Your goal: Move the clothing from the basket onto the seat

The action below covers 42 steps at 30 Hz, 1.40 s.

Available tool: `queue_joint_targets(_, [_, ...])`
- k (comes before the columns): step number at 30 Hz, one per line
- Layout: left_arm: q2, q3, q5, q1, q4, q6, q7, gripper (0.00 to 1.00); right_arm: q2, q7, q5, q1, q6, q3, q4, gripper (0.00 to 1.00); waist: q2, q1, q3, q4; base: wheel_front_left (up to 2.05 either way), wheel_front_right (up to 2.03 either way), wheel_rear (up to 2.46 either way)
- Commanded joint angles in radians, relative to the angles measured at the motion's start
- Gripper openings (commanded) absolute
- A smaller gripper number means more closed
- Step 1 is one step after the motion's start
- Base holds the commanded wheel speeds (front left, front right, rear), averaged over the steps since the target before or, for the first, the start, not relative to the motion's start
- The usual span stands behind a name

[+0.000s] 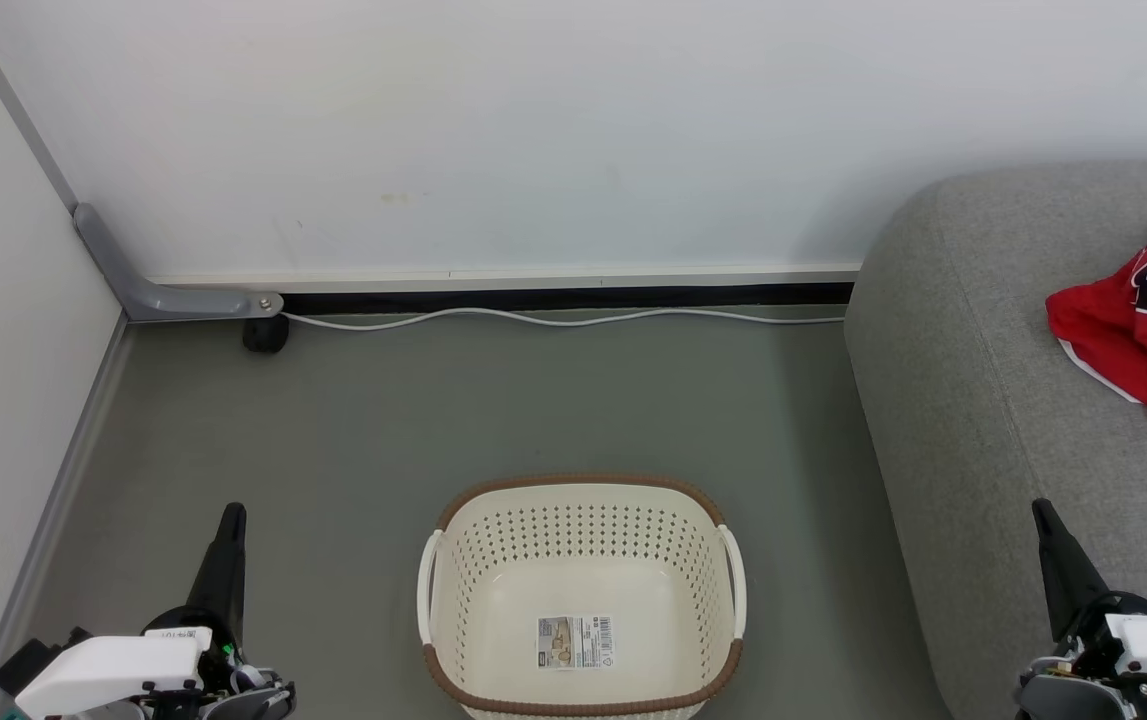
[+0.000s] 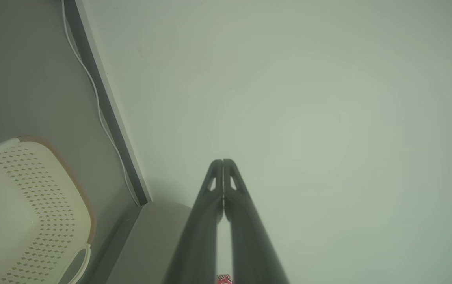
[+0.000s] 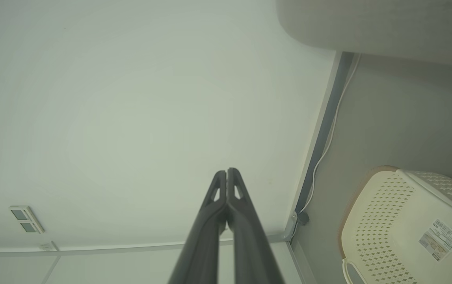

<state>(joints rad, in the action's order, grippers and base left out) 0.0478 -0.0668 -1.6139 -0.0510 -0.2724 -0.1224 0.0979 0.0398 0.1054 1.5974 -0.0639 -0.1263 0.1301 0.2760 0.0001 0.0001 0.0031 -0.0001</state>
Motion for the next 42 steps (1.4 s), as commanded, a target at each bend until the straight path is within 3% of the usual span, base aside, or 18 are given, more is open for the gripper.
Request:
queue_joint_targets(1, [0.012,-0.034,-0.005,-0.056,0.027,-0.008,0.005,0.0,0.01,0.008,0.011,-0.044,-0.004,-0.016,-0.031,0.0,-0.0001,0.0,0.0,0.0,0.0,0.0,0.0])
queue_joint_targets(42, [0.008,-0.04,0.0,-0.057,0.027,-0.008,0.01,0.0,0.01,0.008,0.011,-0.044,-0.004,-0.016,-0.031,0.0,-0.0001,0.0,0.0,0.0,0.0,0.0,0.0])
